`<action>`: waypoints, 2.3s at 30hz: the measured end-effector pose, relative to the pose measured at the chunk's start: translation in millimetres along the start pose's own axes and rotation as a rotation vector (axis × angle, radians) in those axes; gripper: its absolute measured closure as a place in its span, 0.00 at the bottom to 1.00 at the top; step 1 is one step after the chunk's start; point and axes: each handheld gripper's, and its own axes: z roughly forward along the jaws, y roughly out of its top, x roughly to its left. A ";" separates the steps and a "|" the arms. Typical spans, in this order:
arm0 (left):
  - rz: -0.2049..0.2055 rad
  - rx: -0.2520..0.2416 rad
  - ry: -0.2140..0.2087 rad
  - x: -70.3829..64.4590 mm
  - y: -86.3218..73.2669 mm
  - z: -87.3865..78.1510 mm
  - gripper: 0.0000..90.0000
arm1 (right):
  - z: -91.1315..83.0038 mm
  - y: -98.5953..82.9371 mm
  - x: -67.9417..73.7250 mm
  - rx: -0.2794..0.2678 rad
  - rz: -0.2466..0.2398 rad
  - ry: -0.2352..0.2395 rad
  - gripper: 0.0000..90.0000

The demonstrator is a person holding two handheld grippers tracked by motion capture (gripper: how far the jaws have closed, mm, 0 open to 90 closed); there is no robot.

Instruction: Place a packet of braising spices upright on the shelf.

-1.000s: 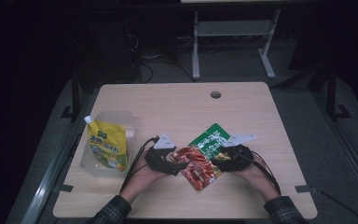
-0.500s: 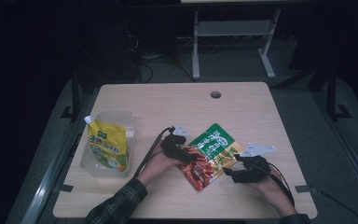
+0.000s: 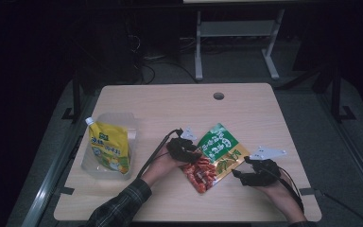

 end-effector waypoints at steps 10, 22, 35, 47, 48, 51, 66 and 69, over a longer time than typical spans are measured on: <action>-0.048 -0.018 -0.031 -0.9 1.3 0.1 0.99 | -5.8 0.5 -2.2 -0.022 0.015 -0.010 0.31; -0.108 -0.107 -0.027 3.6 -1.4 -28.1 1.00 | -13.9 -7.6 -6.1 -0.008 0.074 0.013 0.26; -0.116 -0.207 -0.024 -5.6 -0.3 -65.3 1.00 | -2.4 -4.7 -9.4 -0.013 0.133 0.094 0.20; -0.147 -0.277 -0.041 -10.0 -2.2 -87.1 1.00 | 23.1 13.5 -7.8 -0.108 0.157 0.202 0.20; -0.150 -0.280 -0.042 -10.3 -2.4 -88.9 1.00 | 24.8 15.4 -9.0 -0.122 0.168 0.206 0.21; -0.156 -0.300 -0.047 -10.3 -2.5 -93.0 1.00 | 30.8 21.5 -13.4 -0.179 0.190 0.247 0.30; -0.161 -0.318 -0.033 -9.4 -5.4 -96.4 0.99 | 29.6 36.7 -9.4 -0.225 0.123 0.326 1.00; -0.168 -0.319 -0.036 -9.3 -7.0 -97.2 0.99 | 26.8 40.3 -8.0 -0.215 0.098 0.328 1.00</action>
